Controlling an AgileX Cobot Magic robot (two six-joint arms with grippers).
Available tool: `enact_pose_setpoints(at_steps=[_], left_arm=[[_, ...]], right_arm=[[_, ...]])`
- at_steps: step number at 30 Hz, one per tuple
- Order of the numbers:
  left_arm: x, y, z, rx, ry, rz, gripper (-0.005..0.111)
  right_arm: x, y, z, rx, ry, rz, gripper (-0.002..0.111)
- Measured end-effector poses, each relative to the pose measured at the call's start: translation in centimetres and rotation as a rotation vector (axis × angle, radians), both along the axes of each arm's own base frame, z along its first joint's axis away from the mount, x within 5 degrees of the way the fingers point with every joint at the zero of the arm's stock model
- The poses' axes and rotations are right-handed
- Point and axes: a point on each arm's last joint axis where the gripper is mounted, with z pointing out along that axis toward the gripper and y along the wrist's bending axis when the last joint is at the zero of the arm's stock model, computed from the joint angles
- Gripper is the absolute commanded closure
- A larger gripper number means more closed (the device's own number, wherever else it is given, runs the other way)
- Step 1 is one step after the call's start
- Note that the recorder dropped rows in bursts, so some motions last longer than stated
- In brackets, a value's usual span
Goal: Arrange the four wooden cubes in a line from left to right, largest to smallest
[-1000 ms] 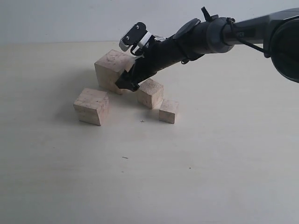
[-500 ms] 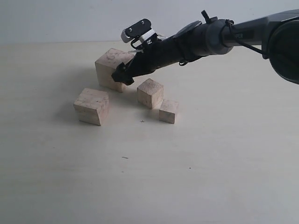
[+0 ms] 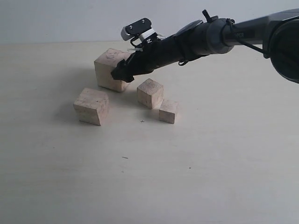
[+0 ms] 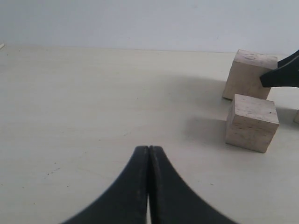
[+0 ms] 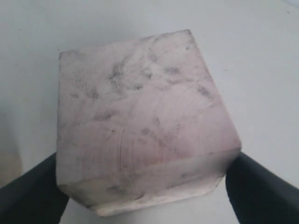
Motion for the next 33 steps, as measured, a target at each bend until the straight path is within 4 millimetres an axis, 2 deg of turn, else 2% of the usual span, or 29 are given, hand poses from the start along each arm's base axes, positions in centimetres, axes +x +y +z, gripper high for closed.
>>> enact_pose_setpoints(at_steps=[3,6,8,10,13,28,31,32,33], left_arm=[[0.0,0.0,0.0,0.0,0.0,0.0,0.107],[0.0,0.0,0.0,0.0,0.0,0.0,0.107],[0.0,0.0,0.0,0.0,0.0,0.0,0.107],[0.0,0.0,0.0,0.0,0.0,0.0,0.107],[0.0,0.0,0.0,0.0,0.0,0.0,0.107],[0.0,0.0,0.0,0.0,0.0,0.0,0.107],[0.0,0.0,0.0,0.0,0.0,0.0,0.107],[0.0,0.0,0.0,0.0,0.0,0.0,0.107],[0.0,0.0,0.0,0.0,0.0,0.0,0.107]], right_arm=[[-0.7,0.2,2.3,0.023,-0.01,0.073,0.108],[-1.7,0.2,7.7,0.092,-0.06,0.139,0.108],[-2.6,0.2,10.3,0.138,-0.07,0.181,0.108],[-3.4,0.9,11.3,0.157,-0.075,0.21,0.108],[-3.8,1.4,11.3,0.142,-0.099,0.225,0.108],[-3.4,1.2,11.1,0.087,-0.167,0.219,0.108],[-3.4,1.2,11.0,0.07,-0.214,0.252,0.098],[-3.3,1.2,10.7,0.067,-0.214,0.254,0.088],[-3.2,1.3,9.9,0.057,-0.202,0.257,0.084]])
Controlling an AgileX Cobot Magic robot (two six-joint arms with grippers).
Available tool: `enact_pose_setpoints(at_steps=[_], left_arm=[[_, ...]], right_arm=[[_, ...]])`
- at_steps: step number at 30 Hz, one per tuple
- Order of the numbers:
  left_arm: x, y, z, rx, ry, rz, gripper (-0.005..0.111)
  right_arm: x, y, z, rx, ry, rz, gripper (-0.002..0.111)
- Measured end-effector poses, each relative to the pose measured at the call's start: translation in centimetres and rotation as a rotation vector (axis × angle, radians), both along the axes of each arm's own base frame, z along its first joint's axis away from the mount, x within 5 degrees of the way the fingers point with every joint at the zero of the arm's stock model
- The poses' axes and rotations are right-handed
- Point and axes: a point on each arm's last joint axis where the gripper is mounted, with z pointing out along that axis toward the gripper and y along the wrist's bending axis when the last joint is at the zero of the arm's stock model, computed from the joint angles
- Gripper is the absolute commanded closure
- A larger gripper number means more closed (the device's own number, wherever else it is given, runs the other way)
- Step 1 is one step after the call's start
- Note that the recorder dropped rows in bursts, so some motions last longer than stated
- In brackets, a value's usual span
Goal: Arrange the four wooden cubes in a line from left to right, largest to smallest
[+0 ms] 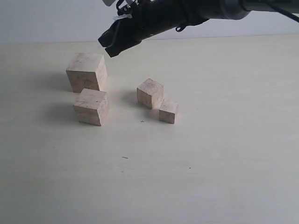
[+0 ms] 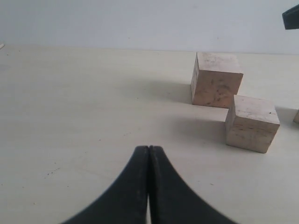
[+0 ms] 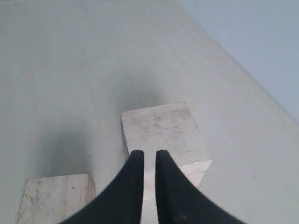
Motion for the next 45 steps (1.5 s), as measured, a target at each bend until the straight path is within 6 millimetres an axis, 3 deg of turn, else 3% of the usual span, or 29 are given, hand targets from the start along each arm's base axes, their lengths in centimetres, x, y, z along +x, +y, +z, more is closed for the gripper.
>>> enact_pose_setpoints(at_steps=[2,4,7,10,16,28,45], left_arm=[[0.0,0.0,0.0,0.0,0.0,0.0,0.107],[0.0,0.0,0.0,0.0,0.0,0.0,0.107],[0.0,0.0,0.0,0.0,0.0,0.0,0.107],[0.0,0.0,0.0,0.0,0.0,0.0,0.107],[0.0,0.0,0.0,0.0,0.0,0.0,0.107],[0.0,0.0,0.0,0.0,0.0,0.0,0.107],[0.0,0.0,0.0,0.0,0.0,0.0,0.107]], right_arm=[[0.2,0.1,-1.6,-0.019,0.024,0.001,0.054],[0.4,0.3,-2.9,-0.014,0.061,-0.009,0.031],[0.5,0.8,-3.5,0.059,0.046,0.008,0.016],[0.7,1.2,-3.4,0.129,-0.008,0.023,0.015],[1.7,2.0,-5.3,0.16,-0.109,0.065,0.015],[3.4,3.8,-6.7,0.233,-0.144,0.123,0.015],[4.0,4.1,-10.2,0.203,-0.132,0.116,0.015]])
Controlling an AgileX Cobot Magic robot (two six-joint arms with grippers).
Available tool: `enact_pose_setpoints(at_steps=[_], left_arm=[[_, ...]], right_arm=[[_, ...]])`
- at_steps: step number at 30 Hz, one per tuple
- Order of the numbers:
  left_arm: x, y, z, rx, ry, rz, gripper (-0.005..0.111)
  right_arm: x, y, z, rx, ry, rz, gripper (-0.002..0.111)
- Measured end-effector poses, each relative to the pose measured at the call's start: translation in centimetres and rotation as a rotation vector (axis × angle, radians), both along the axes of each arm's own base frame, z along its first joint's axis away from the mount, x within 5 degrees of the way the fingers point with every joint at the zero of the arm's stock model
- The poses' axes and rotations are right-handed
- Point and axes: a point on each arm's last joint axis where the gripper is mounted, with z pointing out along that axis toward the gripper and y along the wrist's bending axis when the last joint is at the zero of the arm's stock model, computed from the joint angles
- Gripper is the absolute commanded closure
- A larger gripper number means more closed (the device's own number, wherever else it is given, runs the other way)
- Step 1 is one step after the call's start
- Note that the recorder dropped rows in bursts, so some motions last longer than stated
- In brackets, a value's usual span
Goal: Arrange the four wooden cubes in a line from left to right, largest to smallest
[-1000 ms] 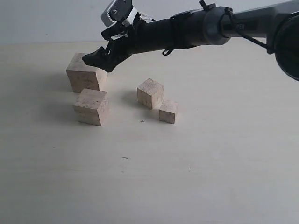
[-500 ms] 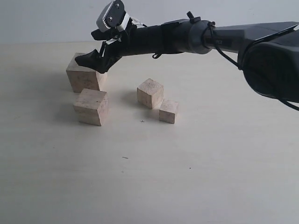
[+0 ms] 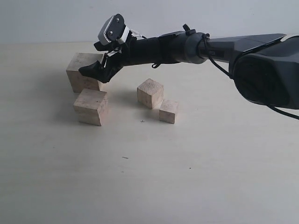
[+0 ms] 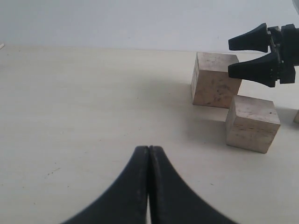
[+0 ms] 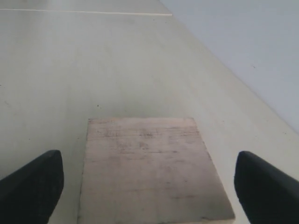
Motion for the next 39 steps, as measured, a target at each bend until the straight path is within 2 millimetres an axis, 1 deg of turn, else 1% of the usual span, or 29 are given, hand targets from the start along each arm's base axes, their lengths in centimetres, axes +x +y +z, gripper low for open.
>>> enact_pose_setpoints(at_steps=[10,13,17,22,24,25,27,28,30,31,32,34,35,39], left_arm=[[0.0,0.0,0.0,0.0,0.0,0.0,0.107],[0.0,0.0,0.0,0.0,0.0,0.0,0.107],[0.0,0.0,0.0,0.0,0.0,0.0,0.107],[0.0,0.0,0.0,0.0,0.0,0.0,0.107],[0.0,0.0,0.0,0.0,0.0,0.0,0.107],[0.0,0.0,0.0,0.0,0.0,0.0,0.107],[0.0,0.0,0.0,0.0,0.0,0.0,0.107],[0.0,0.0,0.0,0.0,0.0,0.0,0.107],[0.0,0.0,0.0,0.0,0.0,0.0,0.107],[0.0,0.0,0.0,0.0,0.0,0.0,0.107],[0.0,0.0,0.0,0.0,0.0,0.0,0.107],[0.0,0.0,0.0,0.0,0.0,0.0,0.107],[0.0,0.0,0.0,0.0,0.0,0.0,0.107],[0.0,0.0,0.0,0.0,0.0,0.0,0.107]], right_arm=[[0.2,0.0,-0.2,-0.014,-0.031,-0.008,0.015],[0.2,0.0,-0.5,-0.013,-0.025,-0.01,0.015],[0.2,-0.1,-1.5,-0.023,-0.01,-0.019,0.015],[0.3,-0.1,-1.9,-0.016,0.008,-0.037,0.015],[0.4,-0.1,-1.9,-0.013,0.011,-0.045,0.018],[0.4,-0.1,-1.9,-0.013,0.011,-0.045,0.02],[0.4,-0.1,-1.9,-0.013,0.011,-0.045,0.03],[0.3,-0.1,-2.0,-0.014,0.013,-0.045,0.038],[0.3,-0.1,-2.0,-0.014,0.013,-0.045,0.056],[0.3,-0.1,-2.0,-0.014,0.013,-0.045,0.07],[0.3,-0.1,-2.0,-0.014,0.014,-0.045,0.08],[0.3,-0.1,-2.0,-0.01,0.018,-0.04,0.105],[0.2,-0.1,-2.0,-0.004,0.022,-0.03,0.108],[-0.1,0.0,-1.8,0.014,0.04,0.0,0.108]])
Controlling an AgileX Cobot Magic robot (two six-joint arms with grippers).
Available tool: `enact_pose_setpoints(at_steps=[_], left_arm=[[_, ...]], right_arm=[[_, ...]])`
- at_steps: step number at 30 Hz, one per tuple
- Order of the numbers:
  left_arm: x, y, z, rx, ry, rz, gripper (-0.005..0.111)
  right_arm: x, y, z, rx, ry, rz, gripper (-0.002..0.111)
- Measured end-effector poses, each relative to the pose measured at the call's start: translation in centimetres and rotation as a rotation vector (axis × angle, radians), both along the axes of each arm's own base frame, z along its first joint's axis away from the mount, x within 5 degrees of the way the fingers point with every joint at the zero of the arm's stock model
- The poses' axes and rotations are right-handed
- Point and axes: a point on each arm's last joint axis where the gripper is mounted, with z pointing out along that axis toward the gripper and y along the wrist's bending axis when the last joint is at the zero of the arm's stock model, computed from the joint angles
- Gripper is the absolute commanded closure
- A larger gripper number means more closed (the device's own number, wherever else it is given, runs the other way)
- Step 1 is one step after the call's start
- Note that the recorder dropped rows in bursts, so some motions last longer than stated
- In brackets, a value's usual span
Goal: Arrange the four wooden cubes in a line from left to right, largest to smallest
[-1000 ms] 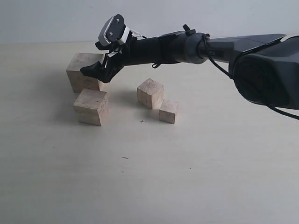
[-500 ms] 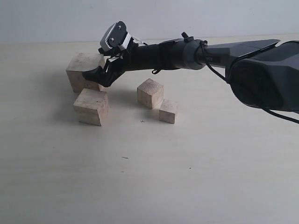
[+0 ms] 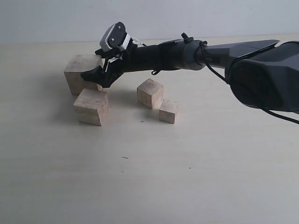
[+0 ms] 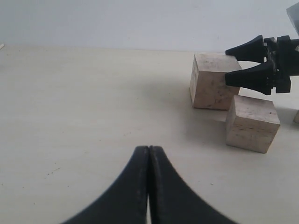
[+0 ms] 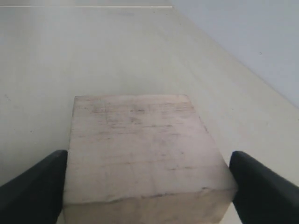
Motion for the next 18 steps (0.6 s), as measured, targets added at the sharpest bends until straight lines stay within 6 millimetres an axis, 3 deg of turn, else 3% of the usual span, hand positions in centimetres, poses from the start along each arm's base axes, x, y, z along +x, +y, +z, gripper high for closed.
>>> enact_pose_setpoints(at_steps=[6,13,18], left_arm=[[0.0,0.0,0.0,0.0,0.0,0.0,0.107],[0.0,0.0,0.0,0.0,0.0,0.0,0.107],[0.0,0.0,0.0,0.0,0.0,0.0,0.107]], right_arm=[[-0.2,0.0,0.2,0.009,0.003,0.018,0.108],[-0.5,0.2,2.5,0.054,0.008,0.055,0.108],[-1.5,1.2,2.4,0.049,0.026,0.077,0.108]])
